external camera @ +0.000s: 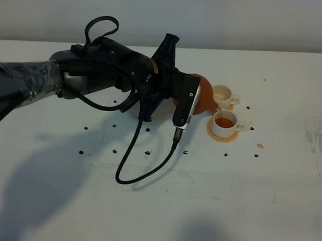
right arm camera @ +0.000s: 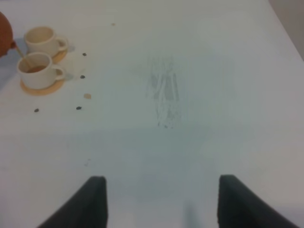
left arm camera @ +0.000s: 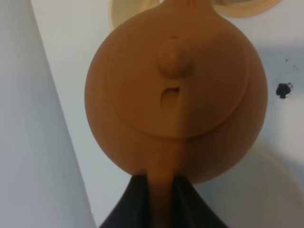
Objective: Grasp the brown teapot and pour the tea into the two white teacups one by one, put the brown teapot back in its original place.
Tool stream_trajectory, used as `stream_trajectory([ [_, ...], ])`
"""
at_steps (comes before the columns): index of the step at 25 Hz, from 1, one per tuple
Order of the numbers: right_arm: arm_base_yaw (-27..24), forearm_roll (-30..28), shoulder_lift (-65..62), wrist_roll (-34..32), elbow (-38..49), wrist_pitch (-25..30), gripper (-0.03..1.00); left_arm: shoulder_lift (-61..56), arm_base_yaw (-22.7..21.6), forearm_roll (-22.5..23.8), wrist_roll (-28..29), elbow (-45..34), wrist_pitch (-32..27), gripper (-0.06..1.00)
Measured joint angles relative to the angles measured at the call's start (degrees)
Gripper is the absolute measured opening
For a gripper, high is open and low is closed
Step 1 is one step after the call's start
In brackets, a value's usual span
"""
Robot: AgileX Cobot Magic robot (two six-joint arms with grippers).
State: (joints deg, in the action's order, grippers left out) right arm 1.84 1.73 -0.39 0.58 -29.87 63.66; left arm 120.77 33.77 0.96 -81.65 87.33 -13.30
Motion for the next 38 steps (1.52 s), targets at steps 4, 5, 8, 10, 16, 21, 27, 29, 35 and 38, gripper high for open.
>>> stream_trajectory([
  [4,0.0,0.0,0.0,0.0,0.0,0.0,0.49,0.0,0.0,0.25,-0.26,0.0,0.48,0.09],
  [5,0.0,0.0,0.0,0.0,0.0,0.0,0.49,0.0,0.0,0.25,-0.4,0.0,0.54,0.09],
  [8,0.0,0.0,0.0,0.0,0.0,0.0,0.49,0.0,0.0,0.3,-1.47,0.0,0.56,0.09],
  [10,0.0,0.0,0.0,0.0,0.0,0.0,0.49,0.0,0.0,0.3,-1.95,0.0,0.67,0.09],
  [16,0.0,0.0,0.0,0.0,0.0,0.0,0.49,0.0,0.0,0.3,-2.89,0.0,0.78,0.09],
  [21,0.0,0.0,0.0,0.0,0.0,0.0,0.49,0.0,0.25,1.35,-3.09,0.0,1.52,0.09],
  [27,0.0,0.0,0.0,0.0,0.0,0.0,0.49,0.0,0.57,1.66,-3.78,0.0,2.03,0.09],
  [29,0.0,0.0,0.0,0.0,0.0,0.0,0.49,0.0,0.57,1.73,-4.28,0.0,2.03,0.09],
  [35,0.0,0.0,0.0,0.0,0.0,0.0,0.49,0.0,0.57,2.59,-4.41,0.0,2.03,0.09],
  [38,0.0,0.0,0.0,0.0,0.0,0.0,0.49,0.0,0.57,3.0,-4.54,0.0,2.22,0.09],
])
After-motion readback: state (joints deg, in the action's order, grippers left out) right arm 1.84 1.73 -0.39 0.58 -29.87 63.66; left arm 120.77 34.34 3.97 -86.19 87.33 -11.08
